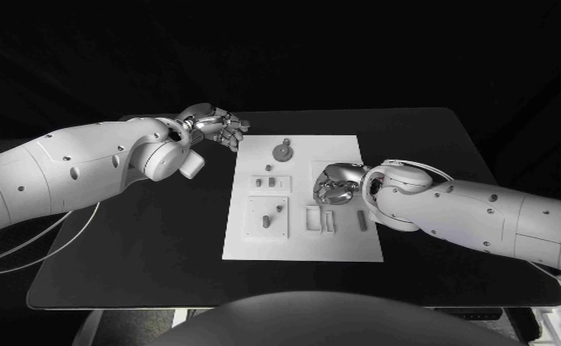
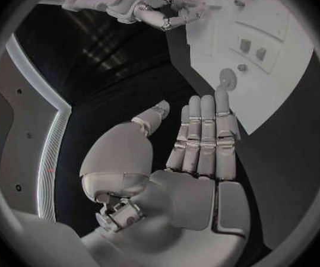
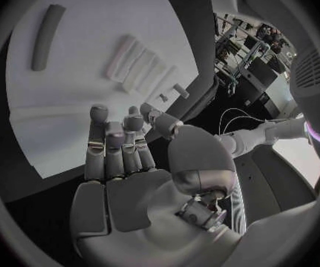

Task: Assemble the parts on the task board

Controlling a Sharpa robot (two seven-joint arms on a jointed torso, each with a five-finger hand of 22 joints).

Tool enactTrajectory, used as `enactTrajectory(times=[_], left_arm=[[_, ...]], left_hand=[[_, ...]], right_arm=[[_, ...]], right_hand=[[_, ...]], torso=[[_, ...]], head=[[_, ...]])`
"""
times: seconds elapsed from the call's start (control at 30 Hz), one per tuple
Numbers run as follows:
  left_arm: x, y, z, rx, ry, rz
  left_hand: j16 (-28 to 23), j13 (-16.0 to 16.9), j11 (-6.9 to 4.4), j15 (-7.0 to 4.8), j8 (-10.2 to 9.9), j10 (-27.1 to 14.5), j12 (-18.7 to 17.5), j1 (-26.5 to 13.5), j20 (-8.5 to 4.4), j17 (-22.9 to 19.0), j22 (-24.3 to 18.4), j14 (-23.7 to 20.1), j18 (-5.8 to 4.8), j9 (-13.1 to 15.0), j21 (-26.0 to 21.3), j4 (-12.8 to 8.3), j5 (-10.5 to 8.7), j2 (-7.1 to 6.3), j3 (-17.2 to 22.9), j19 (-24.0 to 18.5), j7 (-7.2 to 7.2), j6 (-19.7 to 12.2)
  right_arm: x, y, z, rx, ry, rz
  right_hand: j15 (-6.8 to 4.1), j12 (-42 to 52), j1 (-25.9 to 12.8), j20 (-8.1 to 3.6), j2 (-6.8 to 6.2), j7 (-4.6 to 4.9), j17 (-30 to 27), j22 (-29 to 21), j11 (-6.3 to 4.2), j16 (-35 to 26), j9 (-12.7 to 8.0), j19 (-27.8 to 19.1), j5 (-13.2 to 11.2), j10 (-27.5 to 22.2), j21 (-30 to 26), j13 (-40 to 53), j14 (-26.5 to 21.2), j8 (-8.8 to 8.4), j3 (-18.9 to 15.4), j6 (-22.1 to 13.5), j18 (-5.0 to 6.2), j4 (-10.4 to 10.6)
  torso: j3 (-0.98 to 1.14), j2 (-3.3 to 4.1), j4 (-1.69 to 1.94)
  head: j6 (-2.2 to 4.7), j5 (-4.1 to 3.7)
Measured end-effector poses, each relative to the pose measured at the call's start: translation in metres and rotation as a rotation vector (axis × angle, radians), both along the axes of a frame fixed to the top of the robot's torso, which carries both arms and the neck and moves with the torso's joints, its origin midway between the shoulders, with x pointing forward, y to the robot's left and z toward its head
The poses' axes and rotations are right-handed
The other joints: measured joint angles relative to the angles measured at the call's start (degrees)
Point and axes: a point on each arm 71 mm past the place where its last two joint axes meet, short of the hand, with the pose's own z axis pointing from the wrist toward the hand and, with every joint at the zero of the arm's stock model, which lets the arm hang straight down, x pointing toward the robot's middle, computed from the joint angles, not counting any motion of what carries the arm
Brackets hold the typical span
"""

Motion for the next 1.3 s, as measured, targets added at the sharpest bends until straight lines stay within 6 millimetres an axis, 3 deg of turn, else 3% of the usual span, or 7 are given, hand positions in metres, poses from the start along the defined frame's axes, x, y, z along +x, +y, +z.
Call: enactTrajectory(times=[0.17,0.43,0.73,0.97,1.3], left_arm=[[0.000,0.000,0.000,0.000,-0.001,0.000],[0.000,0.000,0.000,0.000,-0.003,-0.001],[0.000,0.000,0.000,-0.001,-0.004,-0.002],[0.000,0.000,0.000,-0.001,-0.005,-0.002],[0.000,0.001,0.001,-0.001,-0.007,-0.001]], left_hand=[[0.00,0.04,0.00,0.00,0.00,0.00,0.00,0.00,0.00,0.00,0.03,0.00,-0.02,0.00,0.00,0.00,0.00,0.00,0.00,0.00,0.14,-0.14],[0.00,0.05,0.00,0.00,0.00,0.00,0.00,0.25,0.00,0.01,0.08,0.00,-0.08,-0.06,0.00,0.00,0.00,-0.25,0.00,0.00,0.14,-0.14],[0.00,0.11,0.00,0.00,0.21,0.00,0.00,0.25,0.00,0.01,0.14,0.00,-0.27,-0.06,0.00,0.00,0.00,-0.25,0.00,0.00,0.14,-0.14],[0.00,0.10,0.00,0.00,0.21,0.00,0.00,0.48,0.00,-0.04,0.20,0.00,-0.30,-0.06,0.00,-0.16,0.00,-0.47,-0.16,0.00,0.14,-0.14],[0.22,0.16,0.00,0.00,0.21,0.00,0.00,0.11,0.00,-0.04,0.26,0.00,-0.36,-0.13,0.00,0.02,0.00,-0.84,-0.77,0.00,0.14,-0.14]], right_arm=[[-0.002,0.001,0.001,0.011,-0.003,0.002],[-0.003,-0.003,0.003,0.017,-0.008,-0.006],[-0.002,-0.008,0.009,0.022,-0.019,-0.013],[-0.002,-0.015,0.011,0.017,-0.017,-0.034],[0.002,-0.028,0.019,0.027,0.008,-0.097]], right_hand=[[0.05,0.00,0.24,-0.19,-1.12,-0.07,-0.09,0.00,-0.02,0.05,0.14,0.20,0.00,0.02,0.00,-0.14,0.09,0.26,-0.38,0.06,0.15,0.38],[-0.08,0.00,0.23,-0.30,-1.58,-0.16,-0.15,0.00,-0.20,0.05,0.22,0.50,0.00,0.20,0.00,-0.22,0.32,0.26,-0.86,0.15,0.48,0.55],[-0.03,0.00,-0.10,-0.30,-3.52,0.05,-0.20,-0.01,0.01,0.05,0.35,0.50,0.00,0.41,0.00,-0.36,0.43,0.46,-1.68,-0.08,0.49,1.04],[-0.02,0.00,-2.54,-0.30,-5.84,0.14,-0.20,-0.01,0.01,0.05,0.35,0.50,0.00,0.41,0.00,-0.42,0.43,0.46,-6.65,-0.17,0.48,0.93],[-0.02,0.00,-7.56,-0.29,-6.62,0.08,-0.26,-0.01,0.01,0.05,0.34,0.49,0.00,0.41,-0.26,-0.54,0.35,0.80,-12.18,-0.31,0.44,2.53]], torso=[[0.03,0.00,0.01],[0.03,0.01,0.02],[-0.03,0.00,0.01],[-0.03,0.00,0.02],[-0.02,0.00,0.00]], head=[[0.00,0.00],[0.00,-0.07],[0.00,-0.20],[0.00,-0.29],[0.09,-0.34]])
